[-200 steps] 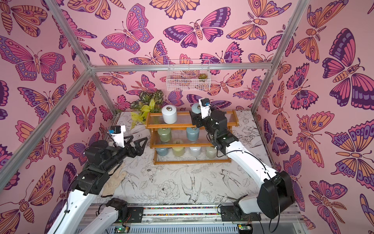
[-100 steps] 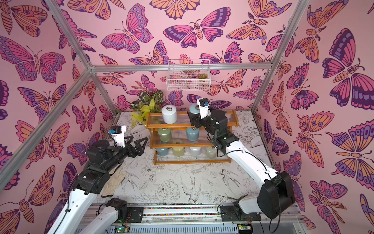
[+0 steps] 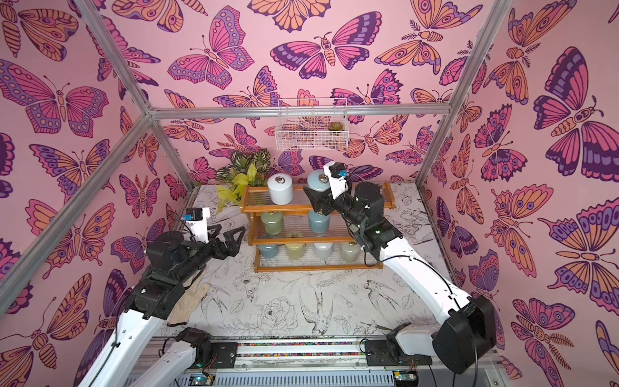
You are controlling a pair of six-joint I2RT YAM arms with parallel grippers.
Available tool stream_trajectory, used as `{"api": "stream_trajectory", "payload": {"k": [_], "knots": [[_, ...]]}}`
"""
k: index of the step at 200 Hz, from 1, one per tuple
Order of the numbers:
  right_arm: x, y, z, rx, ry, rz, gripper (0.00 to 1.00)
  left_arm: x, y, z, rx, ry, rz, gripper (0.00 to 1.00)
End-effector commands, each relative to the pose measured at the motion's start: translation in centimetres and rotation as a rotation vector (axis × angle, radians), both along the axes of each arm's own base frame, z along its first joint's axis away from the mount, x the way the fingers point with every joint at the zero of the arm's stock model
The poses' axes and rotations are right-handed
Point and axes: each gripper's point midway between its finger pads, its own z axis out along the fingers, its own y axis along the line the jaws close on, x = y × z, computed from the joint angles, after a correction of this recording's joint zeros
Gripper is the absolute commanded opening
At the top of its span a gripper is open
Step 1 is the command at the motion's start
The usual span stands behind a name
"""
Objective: Remove the tea canisters from the shelf
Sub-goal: Pick up the tea canister from the shelf, then place the tea canister at the center of the board.
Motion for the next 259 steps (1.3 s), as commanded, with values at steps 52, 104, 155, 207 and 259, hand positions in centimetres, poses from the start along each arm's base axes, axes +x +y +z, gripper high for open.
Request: {"api": "stream_trajectory", "payload": {"k": [52,104,155,207,259], "knots": [[-9.6,3.8,2.3,0.043,-0.142,0.238,0.59,-1.2,0.8,-0.5,-0.021,0.004,0.038,1.00],[-14.9,5.0,-2.0,0.047,-0.089,0.317,0.59,-2.1,1.6,-1.5,-0.016,0.032,0.068,1.00],[-16.7,7.4,-7.0,0.024,-0.051,0.345,0.59,-2.7,2.1,-2.1,-0.032,0.050,0.094,1.00],[-17.1,11.0,-12.2,0.023,-0.039,0.384,0.59,-2.9,1.7,-2.9,-0.066,0.083,0.081,1.00],[-16.9,14.8,-17.7,0.053,-0.041,0.391,0.59,-3.1,1.6,-3.8,-0.068,0.110,0.074,1.00]]}}
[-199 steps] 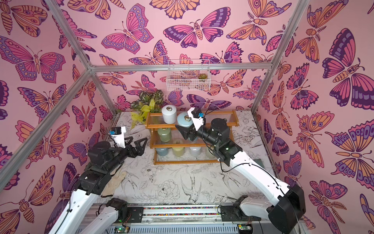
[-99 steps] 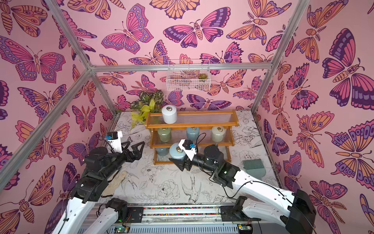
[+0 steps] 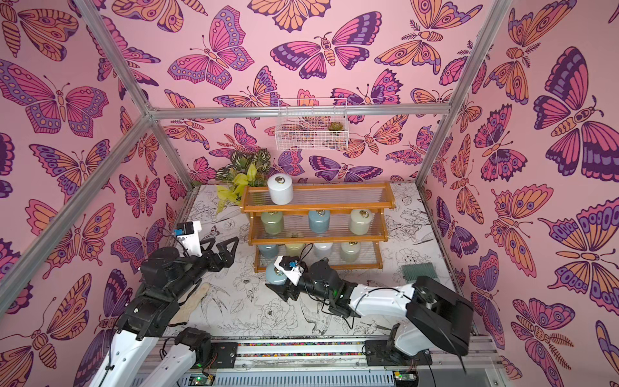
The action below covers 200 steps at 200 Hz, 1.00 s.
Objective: Remove the tea canisters from the shelf
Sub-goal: Place the tea canister at the center of the board.
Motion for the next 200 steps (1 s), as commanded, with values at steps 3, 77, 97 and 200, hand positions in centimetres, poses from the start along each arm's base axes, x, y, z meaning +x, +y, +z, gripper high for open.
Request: {"api": "stream_trajectory", "payload": {"k": [3,77,97,200], "knots": [[0.3,1.5,5.3,0.256,-0.120,-0.023,0.59,-0.4,-0.3,-1.4,-0.006,0.042,-0.017,1.00],[0.9,5.0,-1.9,0.190,-0.116,-0.052,0.60,-0.1,-0.8,-2.4,-0.018,0.091,-0.030,1.00],[1.2,5.6,-2.9,0.175,-0.107,-0.061,0.60,0.1,-0.9,-2.6,-0.019,0.103,-0.034,1.00],[2.5,7.0,-6.8,0.115,-0.090,-0.086,0.79,0.5,-1.8,-2.4,-0.001,0.113,-0.088,1.00]]}}
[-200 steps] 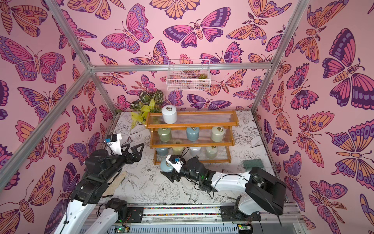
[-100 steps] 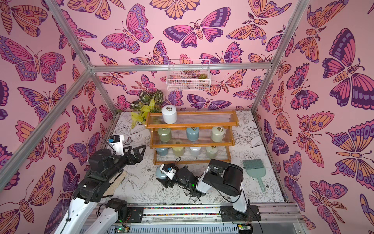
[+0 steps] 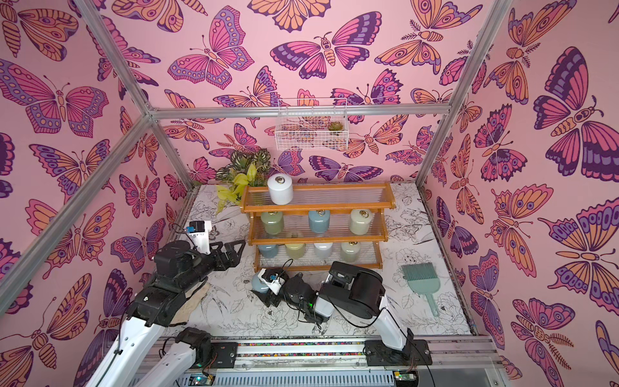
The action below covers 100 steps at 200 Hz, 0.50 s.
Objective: Remove the tea canisters from the shelf
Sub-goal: Place the tea canister at the center of the board.
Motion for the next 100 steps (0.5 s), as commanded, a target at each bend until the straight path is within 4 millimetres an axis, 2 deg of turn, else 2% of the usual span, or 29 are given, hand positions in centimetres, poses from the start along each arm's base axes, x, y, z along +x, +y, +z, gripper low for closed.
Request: {"api": "stream_trajectory", "payload": {"k": [1,22,35,41,80,100], "knots": [[0.5,0.8,3.3,0.113,-0.057,-0.013,0.79,-0.4,-0.5,0.7,0.002,-0.014,-0.036,1.00],[0.6,0.7,3.2,0.110,-0.056,-0.016,0.84,-0.5,-0.3,0.5,0.000,-0.016,-0.028,1.00],[0.7,0.6,3.4,0.116,-0.052,-0.022,0.93,-0.7,-0.3,0.5,0.001,-0.021,-0.027,1.00],[0.8,0.5,3.5,0.119,-0.049,-0.030,1.00,-0.8,-0.3,0.6,0.000,-0.024,-0.029,1.00],[0.7,-0.3,5.2,0.114,-0.038,-0.044,0.99,-1.1,-0.2,1.2,-0.003,-0.049,-0.035,1.00],[0.4,-1.2,7.7,0.122,-0.067,-0.047,0.99,-1.4,-0.4,1.5,-0.002,-0.062,-0.051,1.00]]}}
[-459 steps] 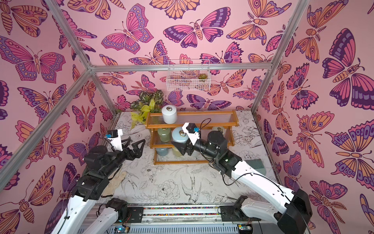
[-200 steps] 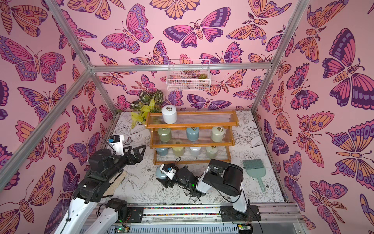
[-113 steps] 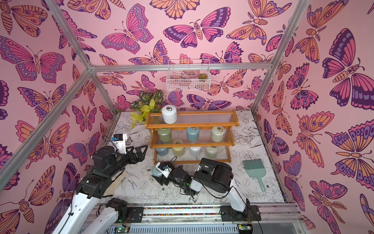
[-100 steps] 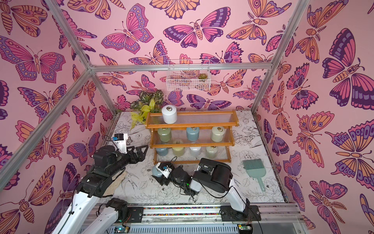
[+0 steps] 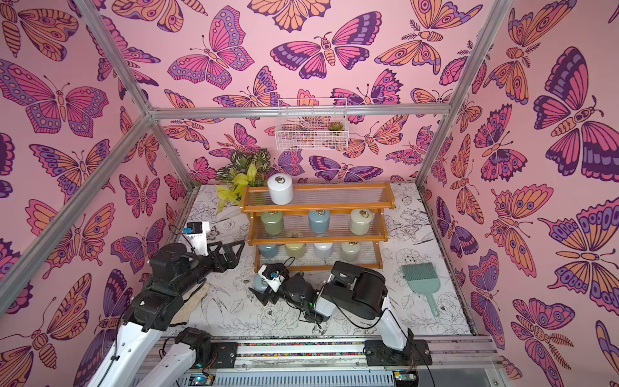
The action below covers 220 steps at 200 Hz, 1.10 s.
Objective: Remove the tea canisters from the shelf
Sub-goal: Place the tea canister at the center of the board, then pick up the tea canister from the shelf.
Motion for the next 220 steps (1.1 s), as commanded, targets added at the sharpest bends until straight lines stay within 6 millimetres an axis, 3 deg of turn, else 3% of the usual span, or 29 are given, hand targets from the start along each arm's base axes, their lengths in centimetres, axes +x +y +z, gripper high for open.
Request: {"api": "stream_trajectory", "payload": {"k": [1,28,70,87,112,142,202,207,220], "knots": [[0.0,-1.0,4.3,0.048,-0.039,-0.021,0.99,-0.6,-0.4,0.3,0.012,-0.016,-0.040,1.00],[-0.6,-2.1,9.7,0.024,-0.091,-0.016,0.99,-1.1,-0.8,0.9,0.008,-0.019,-0.071,1.00],[-0.8,-6.1,24.4,0.023,-0.201,-0.095,0.99,-3.0,-1.9,3.6,-0.050,-0.040,-0.154,1.00],[0.5,-8.2,29.7,0.017,-0.233,-0.191,0.99,-4.1,-1.8,4.1,-0.039,-0.024,-0.167,1.00],[3.5,-10.2,34.5,0.025,-0.227,-0.266,0.99,-5.0,-0.8,4.2,-0.047,-0.042,-0.118,1.00],[7.6,-10.7,36.6,0.042,-0.172,-0.278,0.99,-5.6,0.1,3.9,-0.038,-0.059,-0.079,1.00],[13.4,-8.8,35.7,0.044,-0.145,-0.284,0.99,-6.1,-0.9,4.8,-0.002,-0.094,-0.164,1.00],[14.6,-8.1,34.2,0.021,-0.125,-0.291,0.99,-6.1,-0.9,4.8,0.001,-0.095,-0.168,1.00],[15.8,-7.8,33.6,0.028,-0.111,-0.297,0.99,-6.1,-1.1,4.9,0.006,-0.101,-0.182,1.00]]}}
